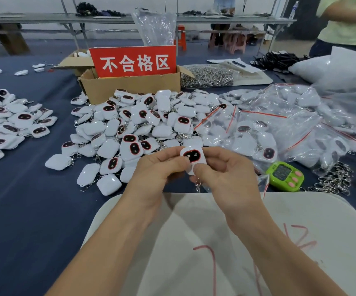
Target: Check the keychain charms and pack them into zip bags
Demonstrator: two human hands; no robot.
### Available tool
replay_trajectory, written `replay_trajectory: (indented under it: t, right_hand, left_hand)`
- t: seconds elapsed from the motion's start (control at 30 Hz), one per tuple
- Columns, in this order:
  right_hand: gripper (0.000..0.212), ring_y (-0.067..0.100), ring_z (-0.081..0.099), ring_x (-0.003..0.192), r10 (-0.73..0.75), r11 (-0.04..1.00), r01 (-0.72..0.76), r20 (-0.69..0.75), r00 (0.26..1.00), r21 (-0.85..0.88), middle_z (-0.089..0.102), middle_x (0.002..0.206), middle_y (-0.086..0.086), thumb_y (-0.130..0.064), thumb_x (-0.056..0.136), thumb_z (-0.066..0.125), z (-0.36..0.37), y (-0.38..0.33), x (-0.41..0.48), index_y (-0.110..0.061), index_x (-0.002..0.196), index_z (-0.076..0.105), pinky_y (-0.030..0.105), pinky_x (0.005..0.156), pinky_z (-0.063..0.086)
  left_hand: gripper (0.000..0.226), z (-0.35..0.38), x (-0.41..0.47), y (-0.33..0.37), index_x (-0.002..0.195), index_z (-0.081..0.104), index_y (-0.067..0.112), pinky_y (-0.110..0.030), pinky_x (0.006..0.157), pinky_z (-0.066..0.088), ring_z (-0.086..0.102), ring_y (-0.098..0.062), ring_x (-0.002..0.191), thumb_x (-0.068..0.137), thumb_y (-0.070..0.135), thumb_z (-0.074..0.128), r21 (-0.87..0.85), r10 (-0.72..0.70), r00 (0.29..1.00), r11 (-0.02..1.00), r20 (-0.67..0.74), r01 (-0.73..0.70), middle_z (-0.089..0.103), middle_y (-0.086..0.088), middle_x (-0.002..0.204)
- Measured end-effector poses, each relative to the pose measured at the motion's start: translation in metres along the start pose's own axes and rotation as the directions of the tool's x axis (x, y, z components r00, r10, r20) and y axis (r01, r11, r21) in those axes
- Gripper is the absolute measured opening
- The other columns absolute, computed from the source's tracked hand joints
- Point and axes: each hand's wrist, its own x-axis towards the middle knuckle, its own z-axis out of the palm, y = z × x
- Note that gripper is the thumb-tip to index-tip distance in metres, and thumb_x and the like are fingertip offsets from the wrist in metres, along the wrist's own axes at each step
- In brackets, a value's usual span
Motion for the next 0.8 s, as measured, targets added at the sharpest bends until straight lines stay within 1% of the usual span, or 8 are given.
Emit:
replay_trajectory:
  t: [0.07, 0.13, 0.2, 0.27, 0.43, 0.57, 0.7, 0.8]
  right_hand:
    - [0.02, 0.018, 0.076, 0.074, -0.026, 0.998, 0.024, -0.027, 0.999, -0.061, 0.079, 0.08, -0.003, -0.007, 0.077, 0.078, -0.003, -0.001, 0.001, -0.025, 0.085, 0.079, 0.032, 0.072, 0.063]
    - [0.025, 0.012, 0.076, 0.076, -0.076, 0.987, 0.065, -0.076, 0.994, -0.145, 0.079, 0.079, -0.008, -0.002, 0.082, 0.077, -0.006, -0.001, 0.003, -0.027, 0.082, 0.079, 0.029, 0.074, 0.061]
    - [0.028, 0.009, 0.075, 0.079, -0.16, 0.958, 0.129, -0.106, 0.981, -0.255, 0.078, 0.08, -0.012, 0.0, 0.083, 0.076, -0.007, -0.002, 0.002, -0.028, 0.082, 0.08, 0.028, 0.077, 0.06]
    - [0.032, 0.005, 0.072, 0.08, -0.254, 0.908, 0.195, -0.118, 0.96, -0.372, 0.076, 0.08, -0.019, -0.002, 0.083, 0.075, -0.007, -0.003, -0.001, -0.034, 0.08, 0.079, 0.021, 0.078, 0.057]
    - [0.054, -0.004, 0.067, 0.086, -0.377, 0.835, 0.282, -0.119, 0.919, -0.472, 0.07, 0.087, -0.034, -0.003, 0.081, 0.078, -0.006, -0.008, -0.007, -0.054, 0.076, 0.065, 0.008, 0.079, 0.047]
    - [0.046, -0.005, 0.067, 0.085, -0.404, 0.833, 0.321, -0.1, 0.909, -0.45, 0.071, 0.086, -0.03, 0.001, 0.08, 0.079, -0.009, -0.005, -0.006, -0.043, 0.081, 0.071, 0.006, 0.079, 0.046]
    - [0.039, -0.003, 0.068, 0.085, -0.389, 0.847, 0.319, -0.087, 0.917, -0.426, 0.073, 0.083, -0.027, 0.001, 0.08, 0.079, -0.011, -0.005, -0.005, -0.038, 0.082, 0.075, 0.008, 0.078, 0.048]
    - [0.041, 0.001, 0.07, 0.083, -0.358, 0.864, 0.299, -0.076, 0.931, -0.404, 0.074, 0.082, -0.026, -0.002, 0.084, 0.076, -0.012, -0.004, -0.003, -0.043, 0.087, 0.075, 0.013, 0.075, 0.052]
  left_hand:
    - [0.022, 0.001, -0.001, 0.0, 0.103, 0.079, 0.007, -0.019, 0.074, 0.056, 0.069, -0.019, 0.082, 0.083, 0.0, 0.074, 0.033, 0.026, 1.0, 0.999, -0.007, -0.025, 0.078, -0.01, 0.093]
    - [0.023, 0.003, -0.004, -0.002, 0.095, 0.081, 0.016, -0.016, 0.072, 0.053, 0.074, -0.012, 0.08, 0.082, -0.001, 0.076, 0.232, 0.147, 0.988, 0.964, -0.044, -0.133, 0.08, -0.004, 0.089]
    - [0.025, 0.005, -0.005, -0.005, 0.087, 0.081, 0.028, -0.015, 0.071, 0.052, 0.073, -0.003, 0.076, 0.079, 0.005, 0.081, 0.5, 0.302, 0.951, 0.835, -0.066, -0.231, 0.079, 0.009, 0.083]
    - [0.025, 0.007, -0.007, -0.008, 0.086, 0.078, 0.037, -0.016, 0.07, 0.052, 0.068, 0.002, 0.072, 0.076, 0.016, 0.085, 0.619, 0.404, 0.912, 0.736, -0.076, -0.274, 0.077, 0.019, 0.083]
    - [0.027, 0.006, -0.01, -0.01, 0.087, 0.076, 0.052, -0.021, 0.057, 0.048, 0.053, -0.004, 0.06, 0.069, 0.034, 0.086, 0.665, 0.476, 0.874, 0.686, -0.103, -0.295, 0.072, 0.019, 0.077]
    - [0.03, 0.007, -0.01, -0.01, 0.087, 0.077, 0.049, -0.02, 0.055, 0.05, 0.055, -0.004, 0.055, 0.072, 0.024, 0.087, 0.632, 0.488, 0.868, 0.703, -0.095, -0.326, 0.073, 0.018, 0.074]
    - [0.036, 0.007, -0.008, -0.009, 0.086, 0.078, 0.044, -0.017, 0.064, 0.053, 0.063, -0.002, 0.062, 0.075, 0.011, 0.087, 0.605, 0.442, 0.894, 0.733, -0.075, -0.312, 0.075, 0.017, 0.077]
    - [0.024, 0.006, -0.005, -0.007, 0.086, 0.08, 0.03, -0.017, 0.073, 0.056, 0.073, -0.006, 0.074, 0.08, 0.007, 0.083, 0.507, 0.356, 0.933, 0.813, -0.043, -0.287, 0.078, 0.01, 0.078]
